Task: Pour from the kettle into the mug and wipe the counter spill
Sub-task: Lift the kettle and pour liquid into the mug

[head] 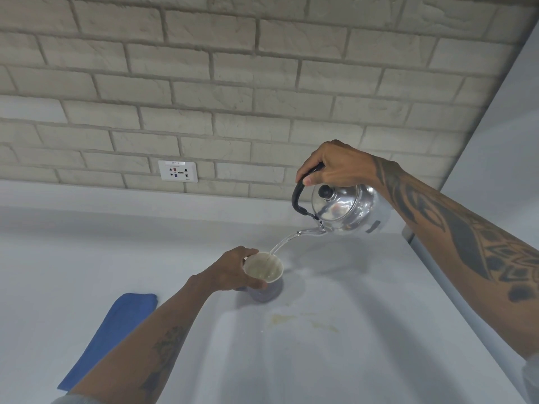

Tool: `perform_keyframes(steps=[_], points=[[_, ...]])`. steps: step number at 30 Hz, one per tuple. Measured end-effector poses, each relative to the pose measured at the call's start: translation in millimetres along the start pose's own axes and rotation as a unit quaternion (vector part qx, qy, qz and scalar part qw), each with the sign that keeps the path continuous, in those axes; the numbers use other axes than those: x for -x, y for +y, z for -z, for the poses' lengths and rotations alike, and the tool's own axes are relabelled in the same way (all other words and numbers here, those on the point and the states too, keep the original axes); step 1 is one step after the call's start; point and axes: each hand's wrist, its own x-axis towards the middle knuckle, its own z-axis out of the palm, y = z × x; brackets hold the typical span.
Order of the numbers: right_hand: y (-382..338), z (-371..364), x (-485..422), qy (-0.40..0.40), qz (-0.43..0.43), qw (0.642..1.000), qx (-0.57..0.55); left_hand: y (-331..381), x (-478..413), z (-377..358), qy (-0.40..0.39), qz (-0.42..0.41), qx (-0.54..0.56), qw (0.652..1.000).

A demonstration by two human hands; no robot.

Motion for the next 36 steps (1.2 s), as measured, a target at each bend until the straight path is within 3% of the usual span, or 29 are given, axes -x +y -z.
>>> perform_keyframes(steps=[20, 28, 33, 36], points=[[5, -4, 0, 0.008, -0.006, 1.0, -0.013, 5, -1, 0, -0.017, 0.008, 0.0, 1.0], [41, -25, 10, 0.045, -0.027, 0.988, -0.147, 13, -5, 4, -0.044, 0.017, -0.046, 0.998], [62, -40, 20, 0.071, -0.052, 0.959, -0.269, 19, -15, 14, -0.066, 0.047, -0.088, 0.993], [68, -45, 26, 0.094, -0.061, 0.94, -0.321, 45, -24, 31, -0.05, 0.011, -0.123, 0.991]])
